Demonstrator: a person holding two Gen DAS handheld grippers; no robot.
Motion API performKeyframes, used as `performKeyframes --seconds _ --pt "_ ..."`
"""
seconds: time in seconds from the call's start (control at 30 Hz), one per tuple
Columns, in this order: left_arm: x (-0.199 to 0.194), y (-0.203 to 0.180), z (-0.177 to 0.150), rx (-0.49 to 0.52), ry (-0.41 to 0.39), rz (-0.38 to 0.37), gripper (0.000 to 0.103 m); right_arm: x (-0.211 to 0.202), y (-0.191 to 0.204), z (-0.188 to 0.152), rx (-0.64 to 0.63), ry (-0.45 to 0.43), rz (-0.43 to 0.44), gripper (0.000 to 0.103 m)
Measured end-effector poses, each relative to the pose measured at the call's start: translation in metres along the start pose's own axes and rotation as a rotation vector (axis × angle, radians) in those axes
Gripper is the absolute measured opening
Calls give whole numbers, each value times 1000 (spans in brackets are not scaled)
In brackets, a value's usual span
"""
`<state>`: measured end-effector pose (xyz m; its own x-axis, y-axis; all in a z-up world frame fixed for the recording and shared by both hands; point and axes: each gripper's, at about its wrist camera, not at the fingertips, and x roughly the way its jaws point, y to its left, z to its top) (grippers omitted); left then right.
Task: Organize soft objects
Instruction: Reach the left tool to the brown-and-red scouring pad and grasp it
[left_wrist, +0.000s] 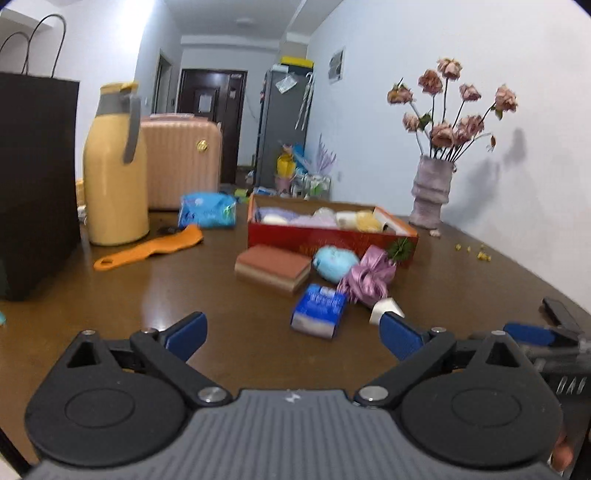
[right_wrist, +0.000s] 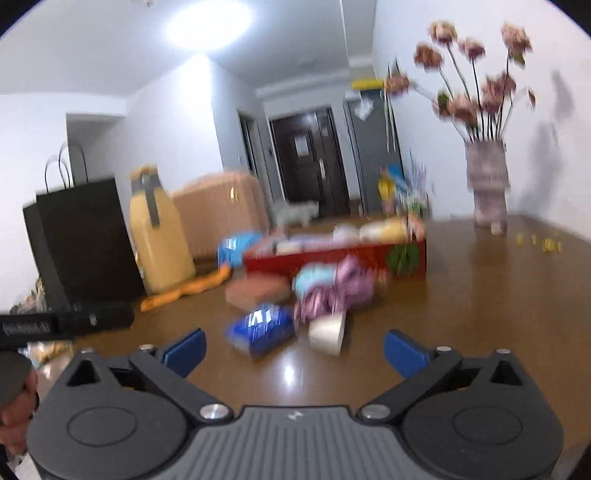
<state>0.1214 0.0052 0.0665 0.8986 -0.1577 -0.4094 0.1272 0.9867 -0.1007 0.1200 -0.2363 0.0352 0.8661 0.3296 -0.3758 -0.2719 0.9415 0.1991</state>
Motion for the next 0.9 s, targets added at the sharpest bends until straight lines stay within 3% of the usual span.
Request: performKeyframes --seconds 0.1,0.37,0.53,0.63,0.7,0.83,0.9 --pt "2 8 -3 -15 8 36 102 2 6 -9 -38 9 -21 103" --pt "31 28 5 -57 31 45 102 27 -13 6 144 51 34 103" --pt "81 46 40 -19 21 -25 102 73 -9 41 156 76 67 103" --pt "139 64 66 10 93 -80 102 119 -3 64 152 111 81 99" --pt "177 78 81 -7 135 -103 98 150 2 74 147 133 100 86" --pt "243 100 98 -69 221 -160 67 222 3 85 220 219 134 67" --pt "269 105 99 -88 274 -183 61 249 0 84 275 261 151 50"
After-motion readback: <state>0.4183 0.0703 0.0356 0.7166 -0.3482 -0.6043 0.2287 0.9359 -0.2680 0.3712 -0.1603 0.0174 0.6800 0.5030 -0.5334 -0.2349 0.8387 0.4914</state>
